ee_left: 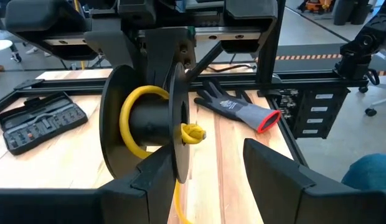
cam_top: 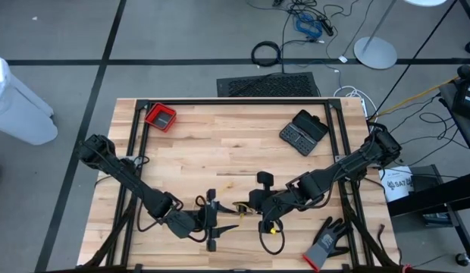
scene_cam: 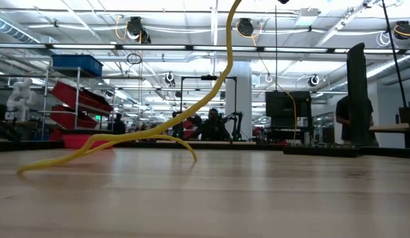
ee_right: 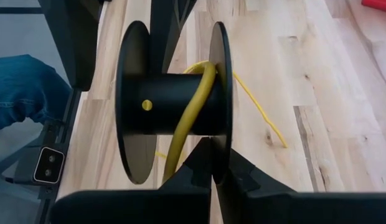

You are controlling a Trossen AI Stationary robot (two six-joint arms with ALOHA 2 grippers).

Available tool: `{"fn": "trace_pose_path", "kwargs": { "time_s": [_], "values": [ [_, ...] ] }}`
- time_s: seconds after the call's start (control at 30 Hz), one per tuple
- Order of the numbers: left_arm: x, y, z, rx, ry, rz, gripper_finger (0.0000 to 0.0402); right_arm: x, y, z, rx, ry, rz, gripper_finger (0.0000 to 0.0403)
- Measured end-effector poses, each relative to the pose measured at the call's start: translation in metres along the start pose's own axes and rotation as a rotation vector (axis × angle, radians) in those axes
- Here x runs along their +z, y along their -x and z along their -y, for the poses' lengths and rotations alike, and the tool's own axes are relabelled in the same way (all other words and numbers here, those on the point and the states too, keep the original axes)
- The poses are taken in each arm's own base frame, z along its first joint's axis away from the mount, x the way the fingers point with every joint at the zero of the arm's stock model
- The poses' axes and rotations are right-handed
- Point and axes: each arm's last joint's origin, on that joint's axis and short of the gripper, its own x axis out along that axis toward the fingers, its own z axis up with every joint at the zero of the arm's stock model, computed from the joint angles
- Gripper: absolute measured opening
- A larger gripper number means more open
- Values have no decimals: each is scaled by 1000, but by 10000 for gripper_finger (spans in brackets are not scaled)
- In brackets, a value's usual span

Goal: Coil cords
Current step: Coil the yellow cable wire onto the spool

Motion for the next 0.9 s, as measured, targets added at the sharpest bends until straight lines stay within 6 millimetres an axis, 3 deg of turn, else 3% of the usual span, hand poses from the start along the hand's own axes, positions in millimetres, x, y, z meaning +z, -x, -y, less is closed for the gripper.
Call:
{"fn": "trace_pose_path", "kwargs": {
  "time_s": [0.37, 0.53, 0.77, 0.9],
  "values": [
    [2, 0, 0, 12, 1, 6, 177, 0, 0, 0, -1, 1, -2, 0],
    [2, 0, 0, 19, 3, 8, 124, 0, 0, 0, 1, 1, -1, 0],
    [2, 0, -2, 67, 4, 12, 16, 0, 0, 0, 0, 0, 1, 0],
    [2, 0, -2, 77, 8, 13, 10, 0, 0, 0, -2, 0, 2, 0]
  ]
}}
